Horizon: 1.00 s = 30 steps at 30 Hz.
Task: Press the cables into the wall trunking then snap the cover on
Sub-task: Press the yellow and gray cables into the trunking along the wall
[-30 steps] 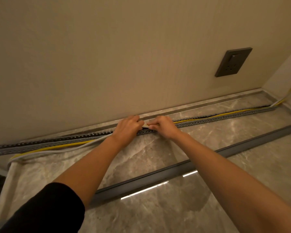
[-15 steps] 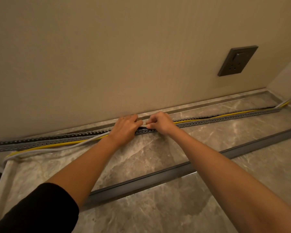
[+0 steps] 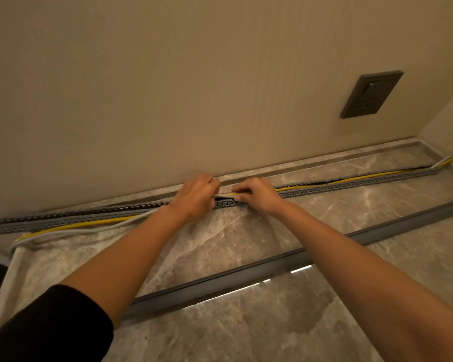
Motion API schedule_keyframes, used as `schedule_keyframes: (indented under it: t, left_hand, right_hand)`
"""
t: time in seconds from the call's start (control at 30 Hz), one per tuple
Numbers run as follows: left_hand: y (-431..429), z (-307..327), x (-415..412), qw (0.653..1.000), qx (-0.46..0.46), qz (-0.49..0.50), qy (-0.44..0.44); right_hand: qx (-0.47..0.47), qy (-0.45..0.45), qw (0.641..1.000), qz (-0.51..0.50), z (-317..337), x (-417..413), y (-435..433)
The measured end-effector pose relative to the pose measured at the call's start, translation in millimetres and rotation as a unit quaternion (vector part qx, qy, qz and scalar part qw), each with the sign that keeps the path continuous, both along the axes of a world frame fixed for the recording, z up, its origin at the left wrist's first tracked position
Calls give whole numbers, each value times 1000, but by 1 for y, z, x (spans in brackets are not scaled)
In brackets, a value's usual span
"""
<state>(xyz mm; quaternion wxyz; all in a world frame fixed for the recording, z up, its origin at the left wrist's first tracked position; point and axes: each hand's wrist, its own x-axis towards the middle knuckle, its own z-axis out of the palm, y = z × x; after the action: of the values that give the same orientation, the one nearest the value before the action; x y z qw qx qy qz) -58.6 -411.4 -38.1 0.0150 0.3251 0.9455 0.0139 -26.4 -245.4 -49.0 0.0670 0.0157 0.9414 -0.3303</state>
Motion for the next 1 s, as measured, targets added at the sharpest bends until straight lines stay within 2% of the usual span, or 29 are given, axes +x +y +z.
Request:
schedule_keyframes:
  t: [0.17, 0.27, 0.43, 0.7, 0.8, 0.93, 1.0]
  left_hand:
    - [10, 13, 1, 995, -93, -16, -13]
    - [10, 13, 5, 996, -87, -17, 6]
    - [2, 8, 0, 988, 106, 37, -106]
    - [1, 4, -2, 948, 240, 94, -186]
    - [4, 1, 2, 952, 214, 101, -191]
    - [6, -2, 4, 983, 135, 52, -109]
    - [8, -4, 3, 986, 120, 62, -94]
  right_hand:
    - [-9, -9, 1000, 13, 1, 1, 1]
    - [-6, -8, 999, 30, 4, 1, 3]
    - [-42, -1, 999, -25, 1, -2, 2]
    - [-55, -3, 996, -74, -4, -6, -1]
    - [-58, 5, 995, -76, -8, -5, -2]
    - [-58, 11, 996, -70, -8, -3, -1]
    - [-68, 10, 996, -61, -8, 0, 0]
